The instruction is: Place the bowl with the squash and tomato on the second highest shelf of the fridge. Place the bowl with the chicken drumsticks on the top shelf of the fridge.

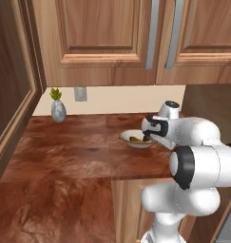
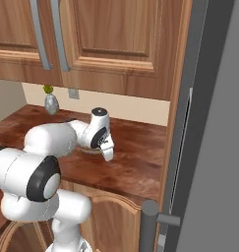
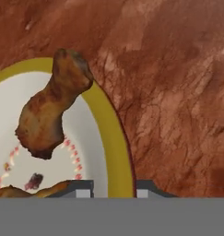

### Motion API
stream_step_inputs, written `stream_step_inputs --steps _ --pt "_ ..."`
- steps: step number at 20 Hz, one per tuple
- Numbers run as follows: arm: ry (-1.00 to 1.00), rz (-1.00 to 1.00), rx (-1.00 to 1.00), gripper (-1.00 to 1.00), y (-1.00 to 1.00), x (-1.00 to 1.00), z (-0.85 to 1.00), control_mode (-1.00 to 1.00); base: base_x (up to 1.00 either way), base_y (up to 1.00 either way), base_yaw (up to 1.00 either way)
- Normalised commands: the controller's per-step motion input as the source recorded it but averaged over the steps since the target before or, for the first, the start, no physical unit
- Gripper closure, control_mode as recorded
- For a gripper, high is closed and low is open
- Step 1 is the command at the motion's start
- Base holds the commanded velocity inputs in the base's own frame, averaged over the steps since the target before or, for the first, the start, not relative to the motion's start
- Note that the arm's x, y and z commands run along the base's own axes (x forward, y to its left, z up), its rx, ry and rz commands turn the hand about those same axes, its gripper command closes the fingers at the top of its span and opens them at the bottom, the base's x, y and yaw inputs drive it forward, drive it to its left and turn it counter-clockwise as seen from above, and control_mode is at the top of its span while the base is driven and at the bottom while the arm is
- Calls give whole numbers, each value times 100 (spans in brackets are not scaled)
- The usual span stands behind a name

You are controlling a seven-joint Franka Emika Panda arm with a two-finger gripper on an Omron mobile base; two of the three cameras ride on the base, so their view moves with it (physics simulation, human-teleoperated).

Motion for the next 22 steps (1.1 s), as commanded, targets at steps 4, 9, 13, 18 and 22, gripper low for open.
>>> stream_step_inputs --steps 4,9,13,18,22 --pt "-4 -33 8 100 0 -92 91 -100 0 0 0" --pt "-2 -30 3 100 0 -100 100 -100 0 0 0" --pt "-5 -24 0 100 0 -100 100 -100 0 0 0" --pt "-22 -8 0 100 2 -97 100 -100 0 0 0" --pt "-40 0 0 100 2 -65 73 -100 0 0 0"
